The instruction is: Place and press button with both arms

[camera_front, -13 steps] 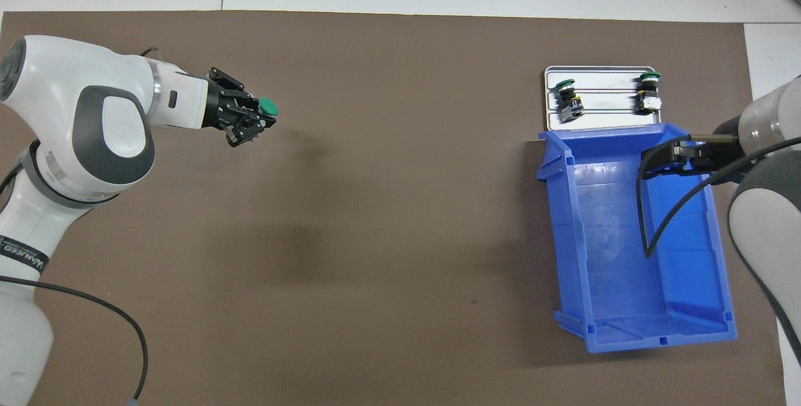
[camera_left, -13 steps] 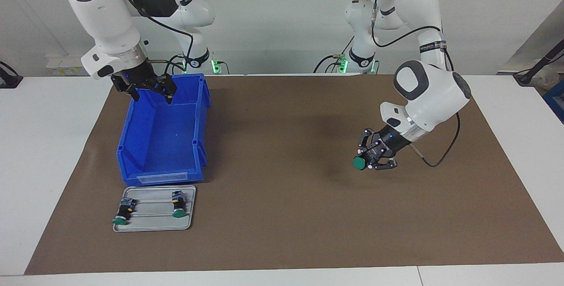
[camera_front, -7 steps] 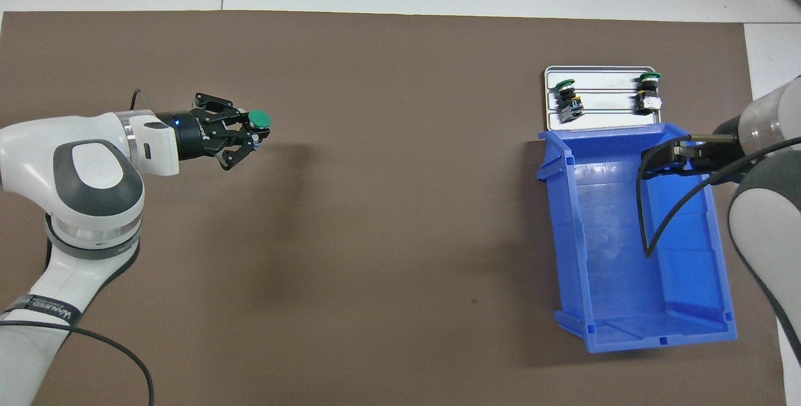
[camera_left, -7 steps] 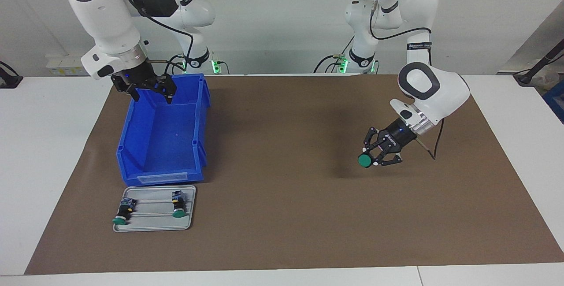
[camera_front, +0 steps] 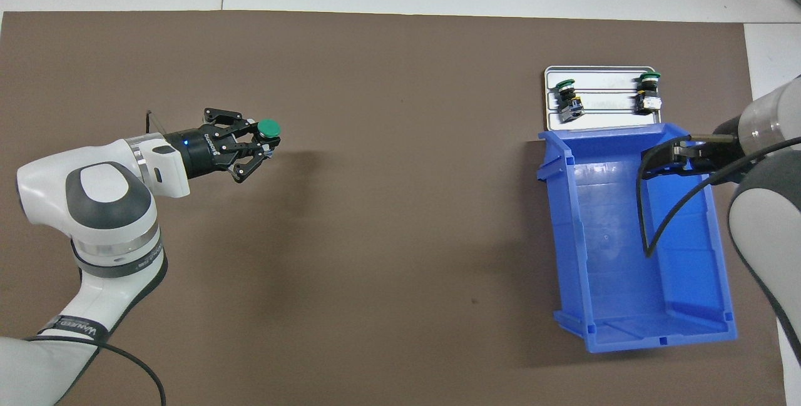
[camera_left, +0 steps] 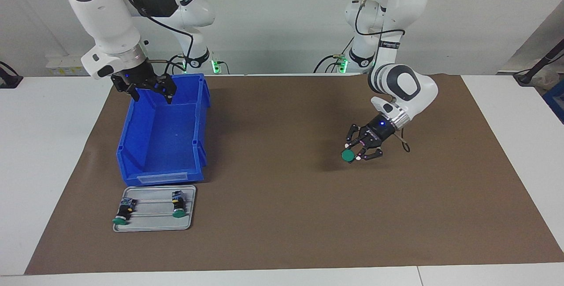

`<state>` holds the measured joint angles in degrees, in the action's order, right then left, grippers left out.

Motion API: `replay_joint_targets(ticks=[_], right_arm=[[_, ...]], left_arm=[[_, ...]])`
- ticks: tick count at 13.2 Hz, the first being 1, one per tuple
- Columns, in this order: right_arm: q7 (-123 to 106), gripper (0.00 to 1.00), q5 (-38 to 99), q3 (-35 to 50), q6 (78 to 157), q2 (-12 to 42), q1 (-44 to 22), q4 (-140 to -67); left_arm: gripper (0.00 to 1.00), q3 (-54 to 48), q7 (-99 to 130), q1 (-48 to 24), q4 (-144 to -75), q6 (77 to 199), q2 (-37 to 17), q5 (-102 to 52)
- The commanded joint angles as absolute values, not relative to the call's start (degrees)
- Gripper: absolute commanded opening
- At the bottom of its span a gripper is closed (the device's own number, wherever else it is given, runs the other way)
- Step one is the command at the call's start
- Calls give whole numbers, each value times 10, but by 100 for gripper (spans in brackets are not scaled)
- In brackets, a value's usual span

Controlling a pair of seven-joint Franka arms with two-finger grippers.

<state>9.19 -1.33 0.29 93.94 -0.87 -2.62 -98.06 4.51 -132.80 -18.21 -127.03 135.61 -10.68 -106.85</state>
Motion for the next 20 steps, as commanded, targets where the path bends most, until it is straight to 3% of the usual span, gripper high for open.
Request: replay_joint_targets(ticks=[1, 6, 20], right_arm=[[78, 100, -13, 6, 938, -10, -22, -981], [78, 100, -13, 6, 938, -10, -22, -981], [78, 100, -13, 6, 938, -10, -22, -981]], left_arm=[[0, 52, -1437, -204, -1304, 1330, -105, -1182], [0, 52, -1567, -217, -1357, 1238, -120, -1296], [0, 54, -1657, -222, -1441, 1185, -105, -1321]])
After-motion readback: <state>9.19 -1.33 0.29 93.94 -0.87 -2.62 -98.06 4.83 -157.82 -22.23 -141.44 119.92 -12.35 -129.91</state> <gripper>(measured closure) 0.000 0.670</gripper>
